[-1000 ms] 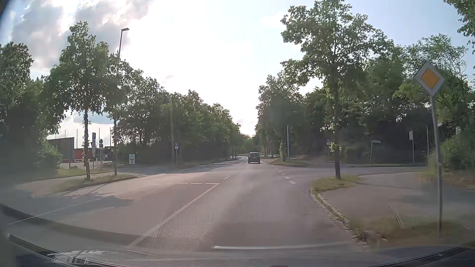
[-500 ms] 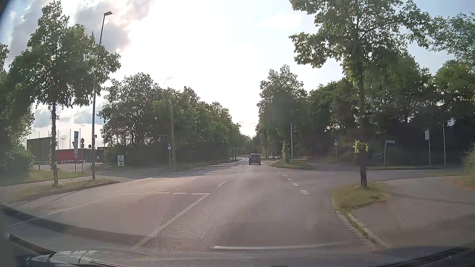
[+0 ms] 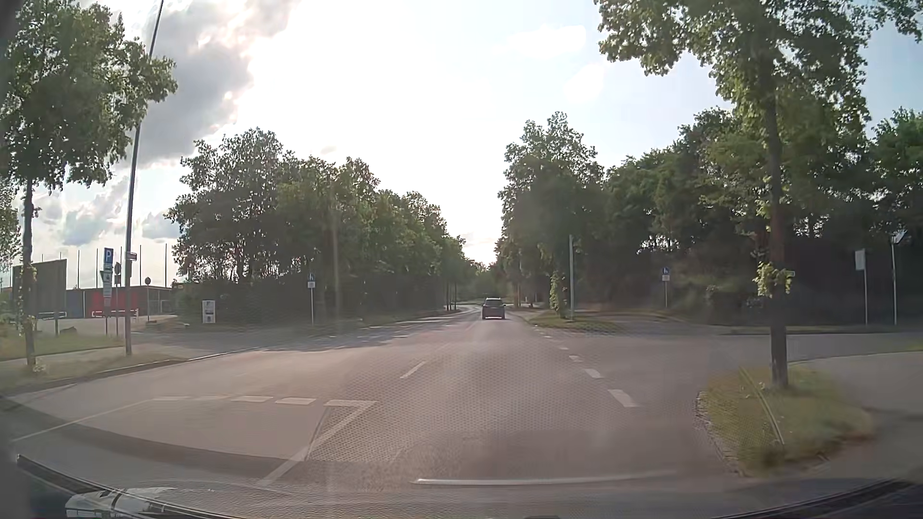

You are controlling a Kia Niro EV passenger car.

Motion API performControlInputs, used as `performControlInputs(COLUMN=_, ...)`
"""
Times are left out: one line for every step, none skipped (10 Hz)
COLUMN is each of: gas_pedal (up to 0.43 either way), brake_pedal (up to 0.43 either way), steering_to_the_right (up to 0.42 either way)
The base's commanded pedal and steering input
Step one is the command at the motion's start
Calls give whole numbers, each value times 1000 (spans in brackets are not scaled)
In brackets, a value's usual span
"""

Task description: Follow the waypoints while adhering to traffic rules and regulations

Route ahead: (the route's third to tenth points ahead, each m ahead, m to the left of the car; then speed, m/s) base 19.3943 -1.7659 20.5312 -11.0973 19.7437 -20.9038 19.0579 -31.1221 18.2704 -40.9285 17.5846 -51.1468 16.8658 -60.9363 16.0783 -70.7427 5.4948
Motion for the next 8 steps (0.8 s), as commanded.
performControlInputs(gas_pedal=0, brake_pedal=256, steering_to_the_right=28)
performControlInputs(gas_pedal=0, brake_pedal=262, steering_to_the_right=34)
performControlInputs(gas_pedal=0, brake_pedal=250, steering_to_the_right=39)
performControlInputs(gas_pedal=0, brake_pedal=256, steering_to_the_right=49)
performControlInputs(gas_pedal=0, brake_pedal=250, steering_to_the_right=64)
performControlInputs(gas_pedal=0, brake_pedal=232, steering_to_the_right=86)
performControlInputs(gas_pedal=0, brake_pedal=226, steering_to_the_right=108)
performControlInputs(gas_pedal=0, brake_pedal=220, steering_to_the_right=124)
